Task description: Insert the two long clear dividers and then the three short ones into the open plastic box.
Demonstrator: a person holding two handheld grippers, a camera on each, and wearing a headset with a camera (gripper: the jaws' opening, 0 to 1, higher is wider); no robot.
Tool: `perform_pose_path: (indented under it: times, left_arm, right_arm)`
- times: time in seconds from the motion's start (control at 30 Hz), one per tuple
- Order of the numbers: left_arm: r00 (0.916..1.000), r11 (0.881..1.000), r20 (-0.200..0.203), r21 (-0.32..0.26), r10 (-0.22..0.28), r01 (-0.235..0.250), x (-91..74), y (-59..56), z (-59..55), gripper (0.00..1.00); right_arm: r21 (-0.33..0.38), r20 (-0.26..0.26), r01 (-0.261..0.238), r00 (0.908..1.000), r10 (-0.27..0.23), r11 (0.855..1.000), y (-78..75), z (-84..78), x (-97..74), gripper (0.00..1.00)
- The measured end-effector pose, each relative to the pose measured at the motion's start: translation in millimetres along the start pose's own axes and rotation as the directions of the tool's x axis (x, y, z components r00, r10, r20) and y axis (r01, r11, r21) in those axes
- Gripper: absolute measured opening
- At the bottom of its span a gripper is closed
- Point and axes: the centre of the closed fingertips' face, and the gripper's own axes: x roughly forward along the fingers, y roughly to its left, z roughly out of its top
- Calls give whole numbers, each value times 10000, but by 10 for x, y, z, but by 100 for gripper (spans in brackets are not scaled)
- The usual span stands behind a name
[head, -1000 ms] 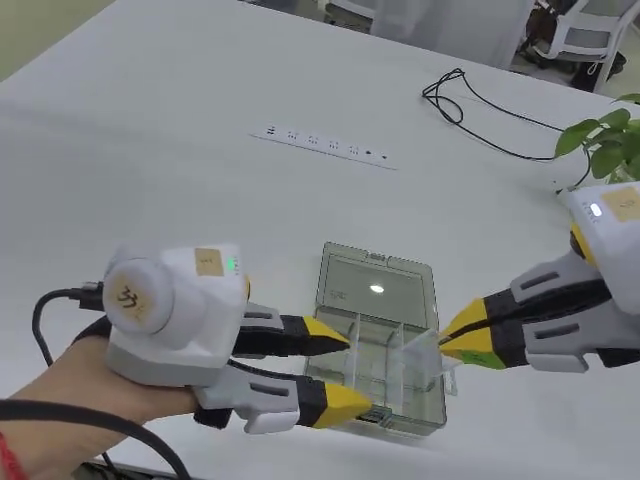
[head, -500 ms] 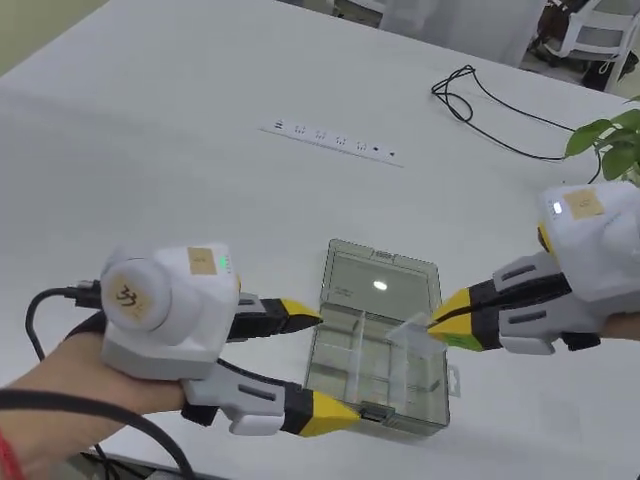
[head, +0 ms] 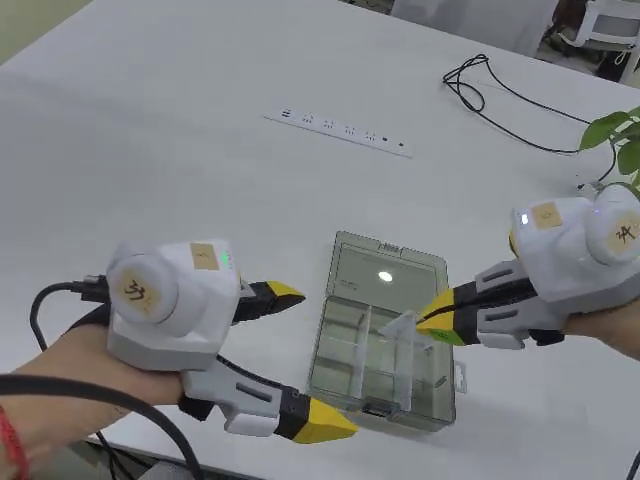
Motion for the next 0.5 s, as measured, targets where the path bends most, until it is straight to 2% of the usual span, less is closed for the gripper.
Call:
perform_pose_path:
  times: [0.5]
  left_arm:
    - [10000, 9999, 83, -121, 38, -37, 7, 24, 1, 93]
  right_arm:
    - [102, -156, -85, 9998, 86, 9999, -99, -171, 126, 3]
